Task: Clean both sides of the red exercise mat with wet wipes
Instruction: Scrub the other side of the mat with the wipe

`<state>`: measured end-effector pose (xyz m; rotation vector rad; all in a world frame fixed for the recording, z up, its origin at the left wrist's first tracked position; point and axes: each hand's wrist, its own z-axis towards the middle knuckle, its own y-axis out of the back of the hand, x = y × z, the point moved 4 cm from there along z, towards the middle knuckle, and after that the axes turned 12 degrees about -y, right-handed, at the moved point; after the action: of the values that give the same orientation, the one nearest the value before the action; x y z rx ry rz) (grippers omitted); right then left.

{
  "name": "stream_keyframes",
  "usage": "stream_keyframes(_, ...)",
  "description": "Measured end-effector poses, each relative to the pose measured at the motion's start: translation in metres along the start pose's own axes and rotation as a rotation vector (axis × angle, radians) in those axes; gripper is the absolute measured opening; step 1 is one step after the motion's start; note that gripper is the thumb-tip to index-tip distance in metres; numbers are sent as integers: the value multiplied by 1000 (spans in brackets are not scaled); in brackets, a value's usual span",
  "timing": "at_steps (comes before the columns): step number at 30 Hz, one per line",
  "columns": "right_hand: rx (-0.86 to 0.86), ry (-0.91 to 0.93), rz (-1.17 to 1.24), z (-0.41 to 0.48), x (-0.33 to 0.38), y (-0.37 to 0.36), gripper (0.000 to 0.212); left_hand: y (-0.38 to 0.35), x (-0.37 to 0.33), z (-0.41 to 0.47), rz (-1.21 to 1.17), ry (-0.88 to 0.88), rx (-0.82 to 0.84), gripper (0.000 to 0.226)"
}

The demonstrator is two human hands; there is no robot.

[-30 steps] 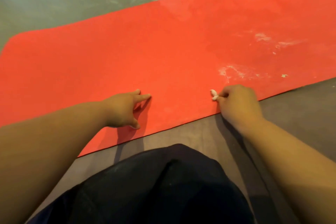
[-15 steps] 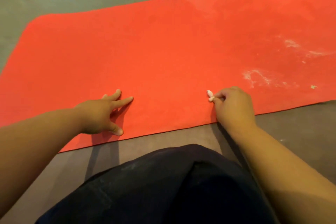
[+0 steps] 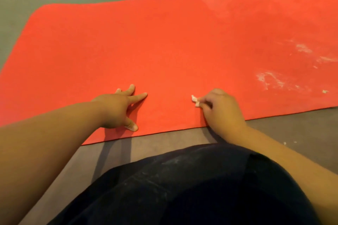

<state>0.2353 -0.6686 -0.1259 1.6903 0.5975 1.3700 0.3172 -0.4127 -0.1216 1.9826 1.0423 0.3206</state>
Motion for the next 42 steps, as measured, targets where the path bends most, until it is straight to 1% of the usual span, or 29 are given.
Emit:
stream_keyframes(2, 164, 163, 32, -27, 27, -19, 16, 1, -1, 0, -1, 12, 14, 110)
stream_keyframes(6, 376, 284, -8, -28, 38, -5, 21, 5, -9, 1, -25, 37, 40, 111)
stream_keyframes(7, 422, 302, -12, -24, 38, 1, 23, 6, -17, 2, -41, 33, 26, 111)
stream_keyframes(8, 421, 301, -24, -19, 36, 8, 26, 8, -29, 3, -63, -1, -19, 110)
stream_keyframes(9, 362, 280, -37, -12, 31, 15, 28, 12, -47, 4, -91, -75, -95, 106)
stream_keyframes(10, 263, 241, -43, -3, 21, 20, 30, 15, -67, 6, -115, -172, -196, 97)
stream_keyframes(12, 75, 148, -43, 11, -1, 22, 31, 12, -100, 12, -128, -350, -368, 68)
stream_keyframes(14, -42, 113, -96, 12, -16, 13, 31, 5, -123, 21, -83, -478, -442, 39)
stream_keyframes(15, -69, 120, -124, 9, -20, 6, 33, 3, -129, 25, -32, -518, -484, 31)
stream_keyframes(16, -91, 133, -135, 7, -22, 1, 36, 3, -133, 29, 20, -546, -561, 29)
stream_keyframes(17, -101, 131, -135, 6, -22, -1, 39, 4, -136, 33, 12, -571, -657, 31)
stream_keyframes(19, -114, 118, -126, 7, -21, -2, 41, 3, -142, 43, 79, -643, -763, 31)
stream_keyframes(20, -126, 112, -121, 8, -21, 0, 41, 3, -143, 49, 94, -656, -774, 31)
stream_keyframes(22, -137, 118, -122, 8, -21, 1, 42, 3, -141, 52, 13, -678, -723, 34)
stream_keyframes(24, -117, 117, -128, 8, -20, 0, 42, -4, -129, 41, -103, -680, -626, 36)
stream_keyframes(25, -107, 114, -131, 8, -20, -1, 43, -8, -121, 31, -104, -689, -597, 35)
stream_keyframes(27, -102, 114, -140, 8, -19, -1, 43, -17, -101, 6, -45, -717, -524, 33)
stream_keyframes(29, -105, 115, -160, 7, -19, -1, 44, -20, -66, -15, 26, -672, -506, 36)
stream_keyframes(30, -106, 115, -173, 7, -18, -1, 44, -18, -46, -23, 33, -612, -543, 42)
stream_keyframes(31, -106, 113, -187, 6, -17, -1, 44, -15, -28, -28, 14, -522, -578, 48)
stream_keyframes(32, -106, 108, -200, 6, -16, -1, 44, -11, -15, -31, -17, -418, -621, 49)
stream_keyframes(34, -106, 98, -218, 6, -16, -1, 45, -6, -7, -25, -78, -193, -710, 33)
stream_keyframes(35, -102, 95, -223, 6, -15, -2, 45, -5, -13, -17, -107, -104, -779, 26)
stream_keyframes(37, -98, 91, -230, 6, -16, -2, 44, -4, -40, 3, -225, 17, -851, 22)
stream_keyframes(38, -102, 91, -229, 7, -16, -2, 44, -3, -59, 15, -292, 9, -868, 22)
stream_keyframes(39, -106, 92, -229, 7, -16, -2, 43, -1, -79, 24, -334, -44, -864, 20)
stream_keyframes(40, -109, 92, -231, 6, -16, -2, 42, 0, -99, 31, -340, -139, -859, 18)
stream_keyframes(42, -117, 99, -228, 5, -16, -2, 41, 1, -120, 37, -246, -354, -842, 15)
